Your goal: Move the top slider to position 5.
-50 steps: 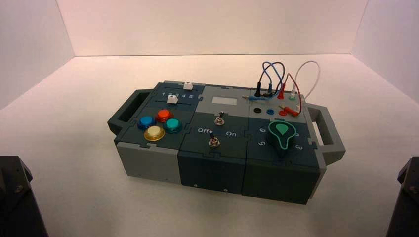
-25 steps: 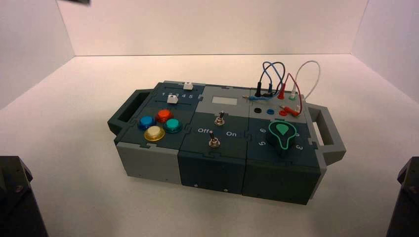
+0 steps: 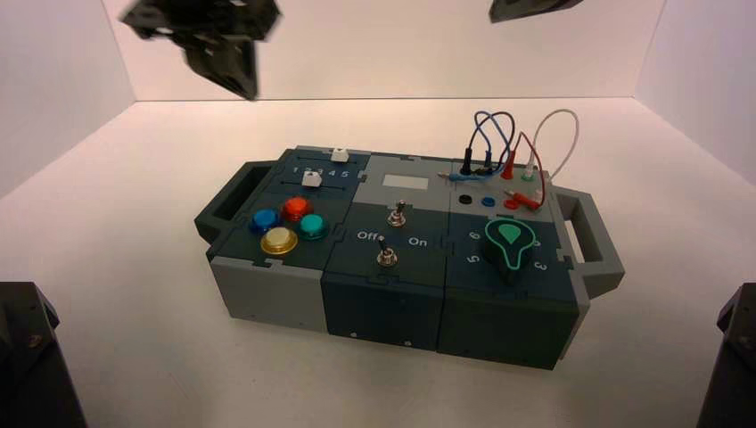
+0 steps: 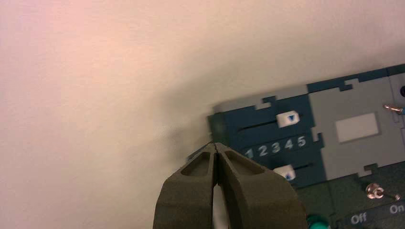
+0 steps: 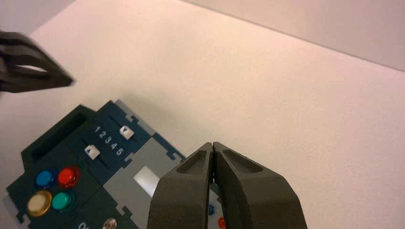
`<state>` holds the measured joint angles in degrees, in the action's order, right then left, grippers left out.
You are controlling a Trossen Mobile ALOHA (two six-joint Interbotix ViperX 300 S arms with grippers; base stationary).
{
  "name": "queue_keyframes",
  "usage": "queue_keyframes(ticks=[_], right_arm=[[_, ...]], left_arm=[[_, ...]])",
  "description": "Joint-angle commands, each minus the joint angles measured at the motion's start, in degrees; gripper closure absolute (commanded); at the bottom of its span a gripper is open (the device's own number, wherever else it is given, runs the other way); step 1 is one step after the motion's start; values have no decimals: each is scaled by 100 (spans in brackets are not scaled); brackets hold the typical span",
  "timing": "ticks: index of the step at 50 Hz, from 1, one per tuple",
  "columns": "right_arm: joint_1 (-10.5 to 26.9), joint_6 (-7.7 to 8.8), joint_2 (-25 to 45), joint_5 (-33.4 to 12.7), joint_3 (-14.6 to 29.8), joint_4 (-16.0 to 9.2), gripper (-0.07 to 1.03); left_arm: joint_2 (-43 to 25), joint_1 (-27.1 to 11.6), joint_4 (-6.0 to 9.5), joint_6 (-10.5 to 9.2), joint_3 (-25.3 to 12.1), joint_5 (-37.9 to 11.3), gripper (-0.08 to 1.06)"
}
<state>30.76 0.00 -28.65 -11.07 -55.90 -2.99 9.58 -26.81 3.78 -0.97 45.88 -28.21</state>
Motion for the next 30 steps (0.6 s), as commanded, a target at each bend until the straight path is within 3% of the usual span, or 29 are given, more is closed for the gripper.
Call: queue_keyframes(ticks=[1, 12, 30], right_arm=[[62, -9, 53, 26, 193, -26, 99], [62, 0, 123, 18, 220, -18, 99], [62, 0, 149, 26, 237, -18, 99]], left_arm=[[-439, -237, 9, -26, -431, 26, 100], [-1195, -448, 18, -35, -888, 0, 100], [-1635, -677, 88, -26, -1213, -141, 100]])
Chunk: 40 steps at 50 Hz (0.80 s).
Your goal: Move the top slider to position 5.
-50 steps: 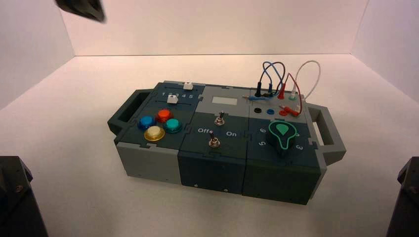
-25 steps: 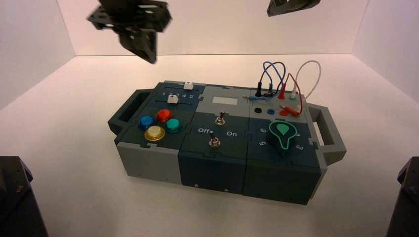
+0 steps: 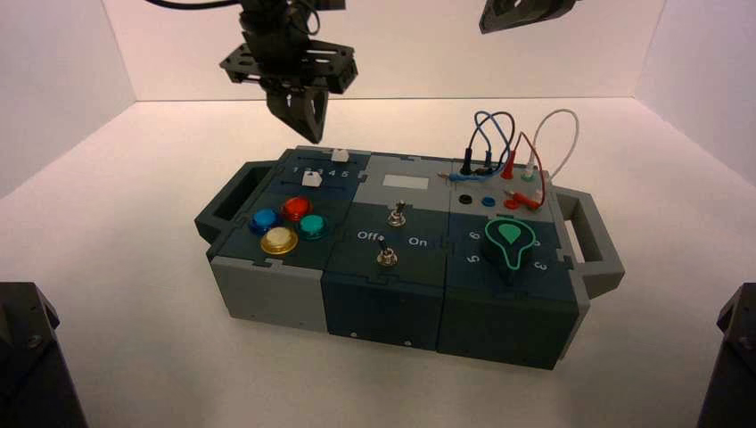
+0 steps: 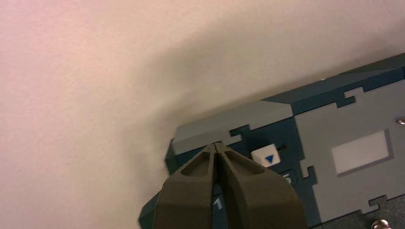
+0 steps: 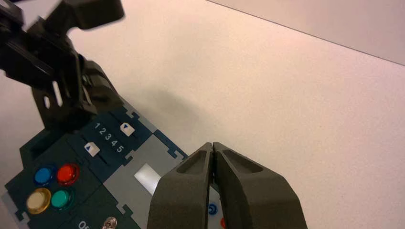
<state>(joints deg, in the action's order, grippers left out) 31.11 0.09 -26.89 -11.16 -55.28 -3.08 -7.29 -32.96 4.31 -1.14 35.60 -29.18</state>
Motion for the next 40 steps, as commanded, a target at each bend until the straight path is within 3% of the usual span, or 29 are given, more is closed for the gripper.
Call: queue_keyframes(ticks=[1, 40], right_arm=[[26, -9, -18, 35, 176, -9, 99], [26, 9, -18, 44, 220, 0, 99]], left_arm=[[53, -79, 35, -9, -193, -53, 100], [-308, -316, 88, -9, -272, -114, 100]])
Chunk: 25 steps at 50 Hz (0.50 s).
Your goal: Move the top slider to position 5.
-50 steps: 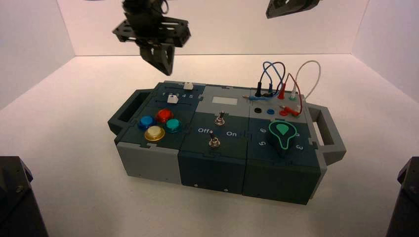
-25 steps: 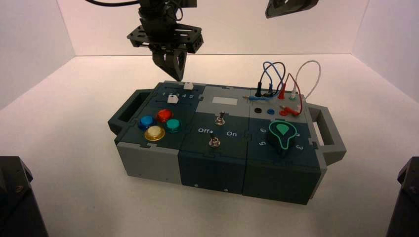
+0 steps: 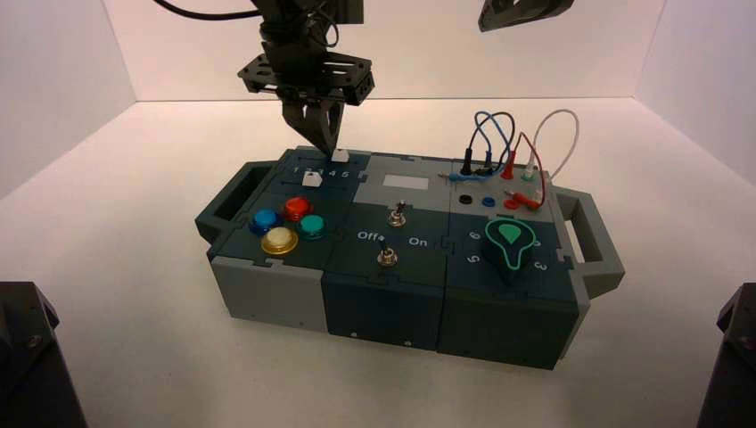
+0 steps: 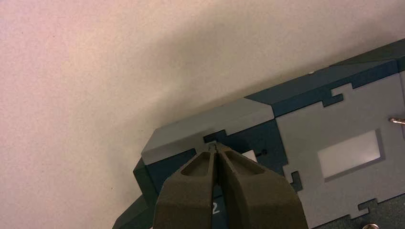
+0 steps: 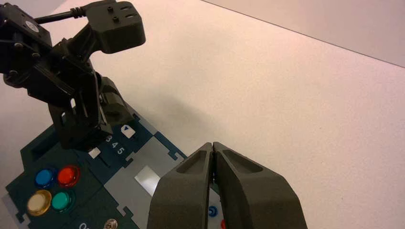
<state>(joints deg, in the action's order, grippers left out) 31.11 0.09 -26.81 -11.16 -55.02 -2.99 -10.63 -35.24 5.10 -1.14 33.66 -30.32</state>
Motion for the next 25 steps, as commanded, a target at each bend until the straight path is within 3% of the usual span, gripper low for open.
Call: queue_keyframes(ticks=[1, 25], right_arm=[[26, 9, -26, 44, 202, -9, 99], [26, 9, -35, 44, 202, 0, 99]], left_arm=[[26, -114, 9, -18, -97, -18, 101], [26, -290, 9, -18, -141, -220, 100]])
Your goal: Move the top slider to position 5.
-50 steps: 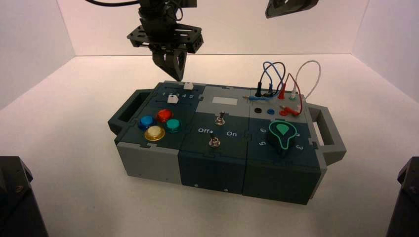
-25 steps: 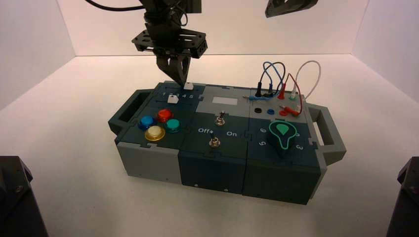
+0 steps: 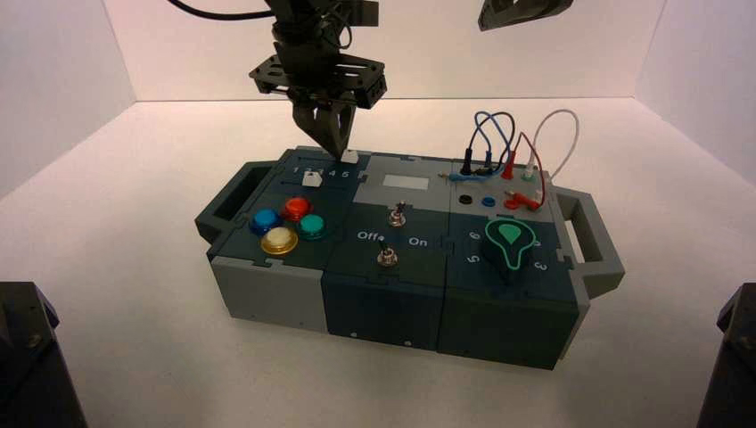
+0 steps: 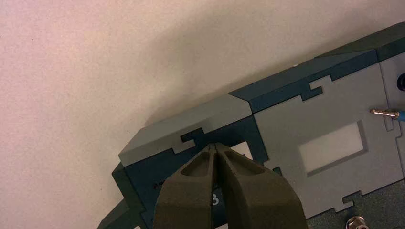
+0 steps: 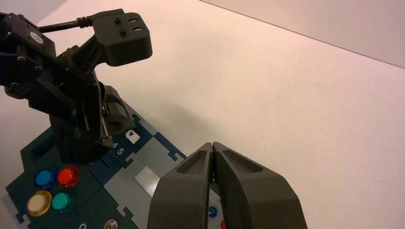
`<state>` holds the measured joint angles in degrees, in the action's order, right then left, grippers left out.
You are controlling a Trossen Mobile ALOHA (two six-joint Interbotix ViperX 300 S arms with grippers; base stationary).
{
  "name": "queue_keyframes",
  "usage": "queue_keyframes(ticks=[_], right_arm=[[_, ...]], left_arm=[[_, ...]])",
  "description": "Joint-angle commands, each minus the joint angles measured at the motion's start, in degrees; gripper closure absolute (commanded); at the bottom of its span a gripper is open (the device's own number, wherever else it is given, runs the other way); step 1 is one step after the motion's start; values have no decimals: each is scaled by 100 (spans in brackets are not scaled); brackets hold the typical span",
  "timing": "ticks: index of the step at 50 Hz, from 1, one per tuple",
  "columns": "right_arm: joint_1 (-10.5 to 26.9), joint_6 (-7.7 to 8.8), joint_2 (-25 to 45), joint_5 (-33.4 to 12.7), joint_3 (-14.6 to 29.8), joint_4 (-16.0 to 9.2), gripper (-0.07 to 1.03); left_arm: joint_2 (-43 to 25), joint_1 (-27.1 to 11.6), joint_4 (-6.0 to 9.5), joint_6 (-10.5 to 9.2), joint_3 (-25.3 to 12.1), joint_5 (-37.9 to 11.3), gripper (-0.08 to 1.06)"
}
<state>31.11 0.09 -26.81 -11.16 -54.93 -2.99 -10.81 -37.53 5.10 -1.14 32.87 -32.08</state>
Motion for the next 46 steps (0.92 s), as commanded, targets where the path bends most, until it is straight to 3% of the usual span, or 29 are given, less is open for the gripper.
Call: queue_keyframes(ticks=[1, 15, 21, 30, 46], right_arm=[[26, 9, -35, 44, 193, 0, 99], [26, 9, -35, 44, 185, 18, 99], [26, 9, -35, 44, 202, 26, 99], [26, 9, -79, 18, 229, 26, 99], [26, 9, -105, -53, 246, 18, 99]], left_arm=[[44, -70, 9, -18, -70, -53, 100], [132, -141, 0, -35, -62, -53, 101], [343, 26, -114, -26, 9, -123, 100], [870, 439, -167, 0, 158, -299, 101], [1283, 483, -185, -9, 185, -519, 101]])
